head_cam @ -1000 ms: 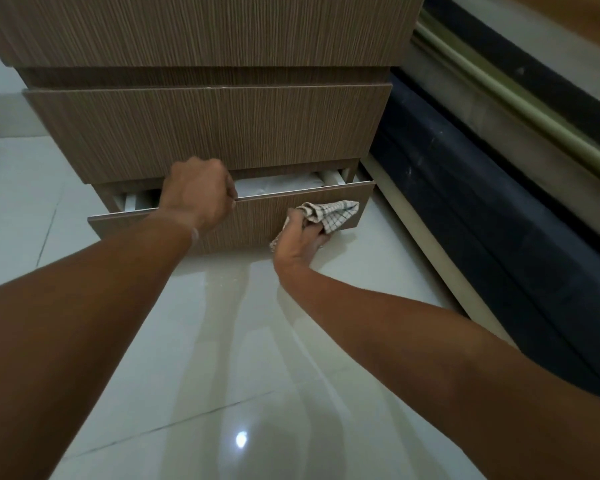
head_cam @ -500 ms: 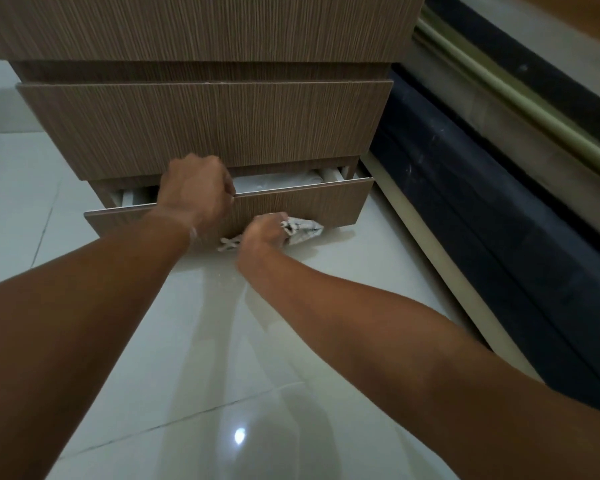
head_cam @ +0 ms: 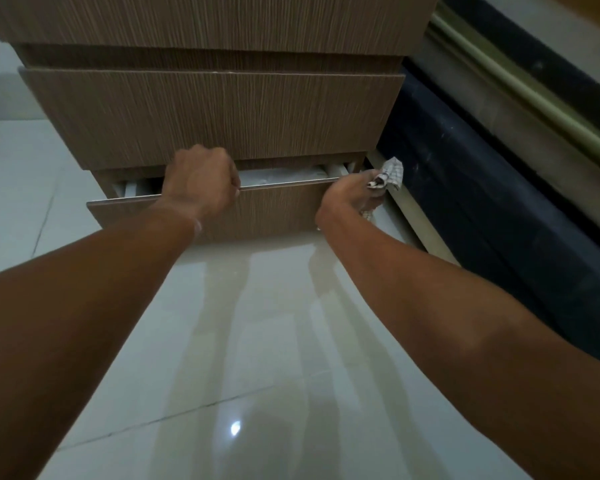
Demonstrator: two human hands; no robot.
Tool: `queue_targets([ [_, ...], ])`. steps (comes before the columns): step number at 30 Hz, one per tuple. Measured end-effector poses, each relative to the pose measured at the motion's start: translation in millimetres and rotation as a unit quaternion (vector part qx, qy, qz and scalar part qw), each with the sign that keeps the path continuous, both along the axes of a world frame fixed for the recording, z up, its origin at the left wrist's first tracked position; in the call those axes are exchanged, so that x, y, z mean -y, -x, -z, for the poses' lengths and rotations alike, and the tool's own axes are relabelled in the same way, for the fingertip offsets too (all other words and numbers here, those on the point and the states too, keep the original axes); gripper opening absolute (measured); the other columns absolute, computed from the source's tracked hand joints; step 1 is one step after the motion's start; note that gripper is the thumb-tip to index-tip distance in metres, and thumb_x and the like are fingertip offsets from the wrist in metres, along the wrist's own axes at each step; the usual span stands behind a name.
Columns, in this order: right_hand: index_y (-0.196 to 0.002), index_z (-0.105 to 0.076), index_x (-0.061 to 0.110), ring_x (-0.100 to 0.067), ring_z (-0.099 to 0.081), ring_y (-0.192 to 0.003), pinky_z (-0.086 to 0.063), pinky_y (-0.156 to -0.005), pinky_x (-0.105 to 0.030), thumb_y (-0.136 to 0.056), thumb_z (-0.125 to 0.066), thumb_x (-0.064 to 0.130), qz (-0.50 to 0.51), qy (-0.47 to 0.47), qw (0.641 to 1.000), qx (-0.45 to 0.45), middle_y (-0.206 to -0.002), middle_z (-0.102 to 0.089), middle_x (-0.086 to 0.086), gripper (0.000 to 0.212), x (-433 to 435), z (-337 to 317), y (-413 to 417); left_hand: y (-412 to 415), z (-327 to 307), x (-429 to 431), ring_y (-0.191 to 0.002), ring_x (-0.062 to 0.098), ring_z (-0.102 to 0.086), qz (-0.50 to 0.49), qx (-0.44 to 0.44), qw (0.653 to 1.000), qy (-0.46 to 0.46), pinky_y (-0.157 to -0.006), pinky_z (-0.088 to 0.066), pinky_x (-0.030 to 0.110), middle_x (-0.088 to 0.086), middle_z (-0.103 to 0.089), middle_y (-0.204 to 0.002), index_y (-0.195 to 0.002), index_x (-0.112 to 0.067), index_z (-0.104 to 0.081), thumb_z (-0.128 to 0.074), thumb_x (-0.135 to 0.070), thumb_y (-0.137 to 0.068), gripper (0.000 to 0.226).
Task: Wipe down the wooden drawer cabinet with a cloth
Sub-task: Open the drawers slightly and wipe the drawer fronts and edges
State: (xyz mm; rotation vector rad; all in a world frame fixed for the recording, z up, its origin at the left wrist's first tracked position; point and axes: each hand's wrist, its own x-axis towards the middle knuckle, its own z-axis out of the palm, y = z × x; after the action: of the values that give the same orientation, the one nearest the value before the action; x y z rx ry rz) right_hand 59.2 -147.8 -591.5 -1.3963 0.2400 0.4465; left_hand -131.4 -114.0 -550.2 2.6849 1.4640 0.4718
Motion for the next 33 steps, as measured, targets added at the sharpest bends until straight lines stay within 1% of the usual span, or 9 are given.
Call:
queue_targets([
  [3,-0.162,-0.009,0.023,-0.030,-0.012,-0.152,-0.008,-0.121,-0.042,-0.108,-0.030,0.044,-0.073,0.051,0.993,0.077,-0.169,0.005,0.001,0.061,3,-3,20,0,0,2,-0.094,0.030,-0.073,-0.002,0.000,1.000,-0.001,-0.087,-0.057,0.043,0.010,-0.078,-0.099,-0.098,-0.013,-0.081,-0.071,-0.021,-0.091,0.015],
  [8,-0.153,-0.038,0.015,-0.037,-0.001,-0.153,-0.007,-0.125,-0.050,-0.106,-0.040,0.026,-0.228,0.142,0.900,0.343,-0.168,0.015,-0.004,0.048,27,26,80,7,-3,1,-0.101,0.031,-0.071,-0.004,-0.018,0.999,0.037,-0.089,-0.057,0.044,0.007,-0.077,-0.107,-0.104,-0.023,-0.080,-0.068,-0.026,-0.091,0.018],
  [12,-0.142,-0.050,0.019,-0.058,-0.001,-0.147,0.001,-0.119,-0.056,-0.089,-0.054,0.022,-0.344,0.262,0.683,0.588,-0.169,-0.014,0.001,0.053,37,59,96,19,-11,2,-0.107,0.032,-0.069,0.017,-0.055,0.996,0.071,-0.090,-0.055,0.041,0.007,-0.074,-0.119,-0.120,-0.032,-0.074,-0.061,-0.015,-0.092,0.035],
  [16,-0.139,-0.052,0.013,-0.053,-0.027,-0.144,-0.005,-0.124,-0.059,-0.083,-0.063,0.022,-0.345,0.317,0.577,0.669,-0.155,-0.042,-0.010,0.058,36,47,79,55,-16,1,-0.110,0.030,-0.066,-0.005,-0.047,0.993,0.108,-0.092,-0.053,0.042,0.006,-0.071,-0.124,-0.124,-0.027,-0.072,-0.060,-0.015,-0.092,0.036],
  [20,-0.136,-0.052,0.013,-0.044,-0.040,-0.135,-0.012,-0.123,-0.057,-0.079,-0.064,0.022,-0.357,0.310,0.537,0.698,-0.141,-0.050,-0.011,0.058,29,43,83,102,-16,-4,-0.104,0.035,-0.066,-0.081,-0.034,0.989,0.118,-0.094,-0.052,0.044,0.009,-0.073,-0.117,-0.119,-0.024,-0.074,-0.059,-0.024,-0.094,0.029],
  [23,-0.135,-0.050,0.014,-0.045,-0.042,-0.130,-0.014,-0.120,-0.057,-0.077,-0.065,0.025,-0.384,0.289,0.481,0.733,-0.140,-0.049,-0.012,0.061,19,44,115,126,-14,-7,-0.091,0.036,-0.065,-0.147,-0.028,0.980,0.134,-0.088,-0.052,0.044,0.012,-0.070,-0.100,-0.097,-0.020,-0.072,-0.049,-0.042,-0.096,0.031],
  [25,-0.138,-0.047,0.016,-0.048,-0.040,-0.132,-0.014,-0.119,-0.059,-0.079,-0.065,0.028,-0.406,0.273,0.455,0.744,-0.143,-0.046,-0.013,0.063,11,46,142,133,-10,-8,-0.097,0.039,-0.064,-0.188,0.024,0.966,0.175,-0.088,-0.052,0.044,0.017,-0.069,-0.108,-0.098,-0.012,-0.067,-0.044,-0.048,-0.098,0.043],
  [29,-0.148,-0.041,0.023,-0.049,-0.036,-0.135,-0.013,-0.120,-0.060,-0.080,-0.062,0.025,-0.428,0.224,0.424,0.766,-0.152,-0.041,-0.011,0.071,-3,53,191,138,-6,-15,-0.113,0.037,-0.061,-0.260,0.204,0.902,0.278,-0.101,-0.047,0.045,0.015,-0.064,-0.126,-0.128,-0.006,-0.063,-0.030,-0.066,-0.097,0.075],
  [33,-0.158,-0.022,0.031,-0.051,-0.031,-0.140,-0.004,-0.123,-0.058,-0.084,-0.056,0.021,-0.412,0.203,0.388,0.799,-0.165,-0.025,-0.004,0.082,-12,63,208,165,37,-58,-0.115,0.033,-0.063,-0.244,0.308,0.862,0.320,-0.105,-0.045,0.050,0.007,-0.067,-0.129,-0.132,-0.019,-0.062,-0.017,-0.108,-0.048,0.131],
])
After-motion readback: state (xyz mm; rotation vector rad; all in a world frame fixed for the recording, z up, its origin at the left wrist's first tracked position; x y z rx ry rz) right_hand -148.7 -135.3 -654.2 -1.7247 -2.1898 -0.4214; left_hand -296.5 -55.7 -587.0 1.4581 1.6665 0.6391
